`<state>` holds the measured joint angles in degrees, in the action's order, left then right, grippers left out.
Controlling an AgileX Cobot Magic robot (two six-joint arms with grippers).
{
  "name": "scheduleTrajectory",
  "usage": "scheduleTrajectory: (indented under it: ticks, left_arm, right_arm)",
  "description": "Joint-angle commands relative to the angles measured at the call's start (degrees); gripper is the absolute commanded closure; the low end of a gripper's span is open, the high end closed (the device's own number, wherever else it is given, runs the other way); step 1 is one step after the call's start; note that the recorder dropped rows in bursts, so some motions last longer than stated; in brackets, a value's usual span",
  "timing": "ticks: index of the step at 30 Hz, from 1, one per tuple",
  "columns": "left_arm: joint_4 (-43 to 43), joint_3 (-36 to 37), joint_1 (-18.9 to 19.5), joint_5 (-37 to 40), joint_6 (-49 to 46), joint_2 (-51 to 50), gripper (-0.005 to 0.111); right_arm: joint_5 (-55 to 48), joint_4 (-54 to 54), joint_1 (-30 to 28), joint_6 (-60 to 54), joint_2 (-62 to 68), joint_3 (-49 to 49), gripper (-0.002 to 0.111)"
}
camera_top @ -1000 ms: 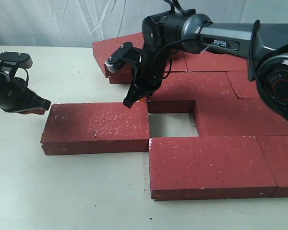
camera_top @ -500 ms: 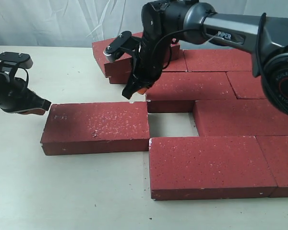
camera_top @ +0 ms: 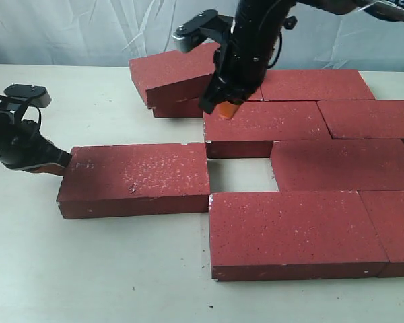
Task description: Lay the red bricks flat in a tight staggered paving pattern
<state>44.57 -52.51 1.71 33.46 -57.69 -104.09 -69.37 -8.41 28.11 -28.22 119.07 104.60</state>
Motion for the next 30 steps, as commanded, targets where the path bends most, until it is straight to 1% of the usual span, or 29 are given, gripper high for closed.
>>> scheduleTrajectory:
  ticks: [1, 6, 10, 17, 21, 24, 26, 29, 30]
  left_arm:
    - [0.1, 0.3, -0.1, 0.8, 0.3, 0.4, 0.107]
    - [1.2, 0.3, -0.2, 0.9, 0.2, 0.4, 0.107]
    - [1.3, 0.3, -0.3, 1.1, 0.2, 0.4, 0.107]
    - [4.6, 0.3, -0.3, 2.1, -1.5, 0.4, 0.107]
    - [4.9, 0.3, -0.4, 3.5, -1.5, 0.3, 0.107]
    - [5.0, 0.3, -1.6, 4.0, -2.5, -0.4, 0.107]
    - [5.0, 0.3, -3.0, 3.7, -2.8, -1.3, 0.107]
    - [5.0, 0.3, -4.8, 1.2, -2.9, -1.6, 0.107]
    - [5.3, 0.3, -4.7, 0.7, -2.9, -1.6, 0.107]
  right_arm:
    - [-0.6, -3.4, -3.8, -0.2, -2.6, -8.8, 0.109]
    - [9.8, -4.0, -5.4, -1.5, -4.9, -20.0, 0.109]
    - [15.3, -4.7, -5.4, -6.0, -5.7, -24.8, 0.109]
    - [16.9, -5.3, -5.4, -6.7, -5.7, -24.9, 0.109]
    - [17.7, -6.3, -5.4, -6.8, -5.7, -24.8, 0.109]
    - [17.7, -6.8, -5.4, -6.8, -5.7, -24.8, 0.109]
    - [17.7, -7.2, -5.4, -6.8, -5.7, -24.8, 0.109]
    - [17.8, -7.5, -5.4, -7.1, -5.7, -24.8, 0.109]
    - [17.8, -7.5, -5.4, -7.2, -5.7, -24.8, 0.109]
